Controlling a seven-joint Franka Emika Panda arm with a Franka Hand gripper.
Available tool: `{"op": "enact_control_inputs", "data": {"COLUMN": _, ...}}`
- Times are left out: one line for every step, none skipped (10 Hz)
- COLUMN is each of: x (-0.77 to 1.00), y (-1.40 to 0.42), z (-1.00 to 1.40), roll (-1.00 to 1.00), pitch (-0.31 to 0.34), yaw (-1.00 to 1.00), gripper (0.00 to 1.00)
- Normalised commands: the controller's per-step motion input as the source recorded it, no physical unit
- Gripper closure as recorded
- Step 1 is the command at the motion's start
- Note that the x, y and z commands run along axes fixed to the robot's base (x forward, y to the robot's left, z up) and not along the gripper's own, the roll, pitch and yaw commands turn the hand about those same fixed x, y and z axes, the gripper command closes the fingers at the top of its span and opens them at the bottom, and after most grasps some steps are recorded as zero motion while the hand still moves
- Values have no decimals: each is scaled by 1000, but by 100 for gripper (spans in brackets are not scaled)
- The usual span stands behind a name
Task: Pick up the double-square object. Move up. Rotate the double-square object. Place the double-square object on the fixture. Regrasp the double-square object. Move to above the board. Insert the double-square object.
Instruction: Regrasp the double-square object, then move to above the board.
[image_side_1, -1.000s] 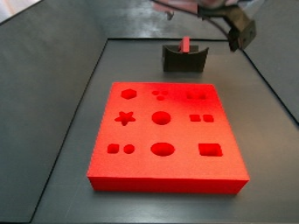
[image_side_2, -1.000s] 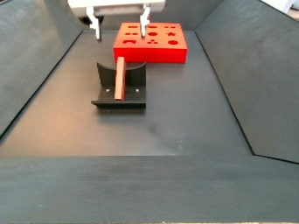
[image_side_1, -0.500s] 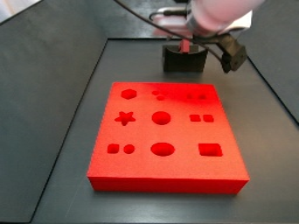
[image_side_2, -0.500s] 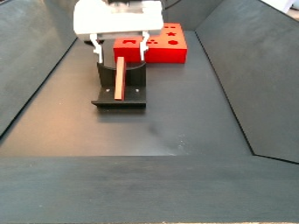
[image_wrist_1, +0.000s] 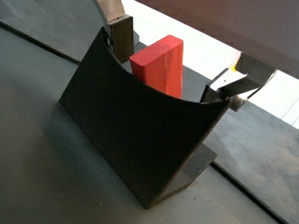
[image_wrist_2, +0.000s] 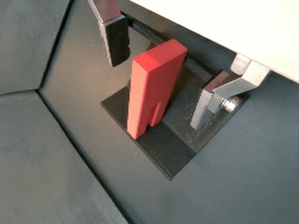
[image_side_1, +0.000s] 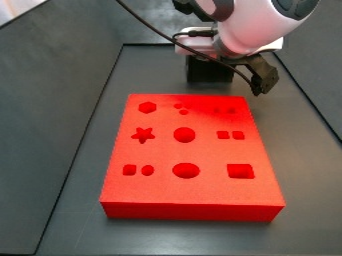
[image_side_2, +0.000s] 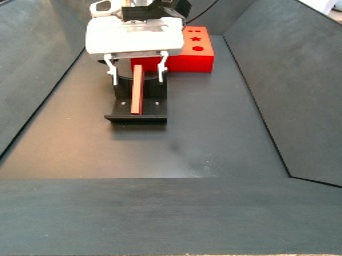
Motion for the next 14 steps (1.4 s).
{"op": "enact_control_inputs", "data": {"x": 11, "y": -3, "z": -178, "roll": 44, "pitch": -10, "yaw": 13, "gripper": 0}}
{"op": "enact_control_inputs", "data": {"x": 11, "y": -3, "z": -178, "roll": 43, "pitch": -10, "yaw": 14, "gripper": 0}}
{"op": "enact_control_inputs", "data": {"x": 11, "y": -3, "z": -178, "roll": 43, "pitch": -10, "yaw": 15, "gripper": 0}}
{"op": "enact_control_inputs", "data": {"x": 0, "y": 0, "z": 0, "roll": 0, "pitch": 0, "yaw": 0, "gripper": 100}}
{"op": "enact_control_inputs", "data": {"x": -20, "y": -83, "z": 1000, "roll": -81, "pitch": -214, "yaw": -76, "gripper": 100}}
{"op": "enact_control_inputs", "data": {"x": -23, "y": -82, "z": 1000, "roll": -81, "pitch": -208, "yaw": -81, "gripper": 100}}
{"op": "enact_control_inputs", "data": {"x": -38, "y": -73, "z": 1000, "roll": -74, "pitch": -161, "yaw": -117, "gripper": 100}}
{"op": "enact_control_inputs", "data": {"x": -39, "y": -69, "z": 1000, "roll": -76, "pitch": -136, "yaw": -129, "gripper": 100}}
{"op": "enact_control_inputs", "data": {"x": -40, "y": -62, "z": 1000, "roll": -84, "pitch": -78, "yaw": -153, "gripper": 100}}
{"op": "enact_control_inputs", "data": {"x": -43, "y": -58, "z": 1000, "roll": -91, "pitch": -23, "yaw": -161, "gripper": 100}}
{"op": "enact_control_inputs", "data": {"x": -47, "y": -52, "z": 1000, "roll": -92, "pitch": 17, "yaw": -150, "gripper": 100}}
{"op": "enact_control_inputs", "data": {"x": -50, "y": -48, "z": 1000, "roll": -92, "pitch": 52, "yaw": -127, "gripper": 100}}
{"op": "enact_control_inputs", "data": {"x": -54, "y": -45, "z": 1000, "roll": -88, "pitch": 82, "yaw": -101, "gripper": 100}}
{"op": "enact_control_inputs", "data": {"x": -57, "y": -41, "z": 1000, "roll": -75, "pitch": 112, "yaw": -63, "gripper": 100}}
